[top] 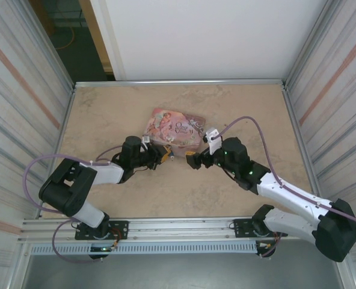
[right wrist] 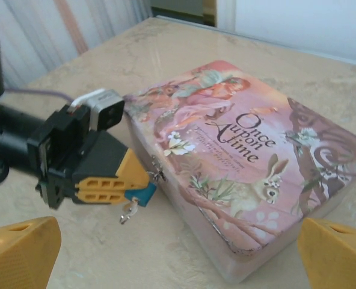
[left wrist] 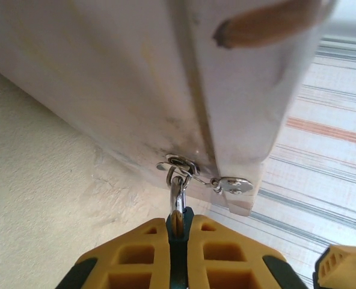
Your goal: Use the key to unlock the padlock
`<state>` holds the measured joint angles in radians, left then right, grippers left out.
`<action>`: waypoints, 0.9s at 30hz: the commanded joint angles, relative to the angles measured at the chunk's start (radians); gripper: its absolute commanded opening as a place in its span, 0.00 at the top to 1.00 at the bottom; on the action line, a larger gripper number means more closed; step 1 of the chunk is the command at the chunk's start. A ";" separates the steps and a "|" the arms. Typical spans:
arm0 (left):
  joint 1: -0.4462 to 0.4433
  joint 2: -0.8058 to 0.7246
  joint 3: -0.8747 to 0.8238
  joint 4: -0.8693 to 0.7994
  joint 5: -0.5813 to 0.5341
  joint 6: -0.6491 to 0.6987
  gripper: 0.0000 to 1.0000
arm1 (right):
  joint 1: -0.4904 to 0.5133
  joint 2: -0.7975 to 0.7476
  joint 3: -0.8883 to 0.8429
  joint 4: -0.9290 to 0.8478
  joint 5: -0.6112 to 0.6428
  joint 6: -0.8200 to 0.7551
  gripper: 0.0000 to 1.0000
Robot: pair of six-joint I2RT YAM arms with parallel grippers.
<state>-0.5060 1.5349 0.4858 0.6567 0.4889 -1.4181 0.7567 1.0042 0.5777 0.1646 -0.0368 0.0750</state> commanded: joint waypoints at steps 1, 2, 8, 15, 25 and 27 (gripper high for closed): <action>-0.006 -0.038 0.030 0.003 0.024 0.025 1.00 | 0.048 -0.043 -0.028 0.034 0.041 -0.271 0.01; -0.006 -0.038 0.030 0.001 0.026 0.024 1.00 | 0.058 -0.048 -0.035 0.042 0.037 -0.315 0.01; -0.008 -0.041 0.033 -0.010 0.028 0.021 1.00 | 0.109 -0.044 -0.040 0.026 0.051 -0.506 0.01; -0.011 -0.047 0.030 -0.018 0.029 0.020 1.00 | 0.168 -0.038 -0.042 0.029 0.166 -0.675 0.03; -0.015 -0.050 0.025 -0.027 0.024 0.005 0.99 | 0.212 0.042 -0.054 0.058 0.184 -0.781 0.02; -0.016 -0.051 0.026 -0.029 0.022 0.002 0.99 | 0.221 0.073 -0.052 0.071 0.184 -0.796 0.02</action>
<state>-0.5064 1.5318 0.4866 0.6014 0.4885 -1.4178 0.9619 1.0439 0.5369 0.2024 0.1234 -0.6678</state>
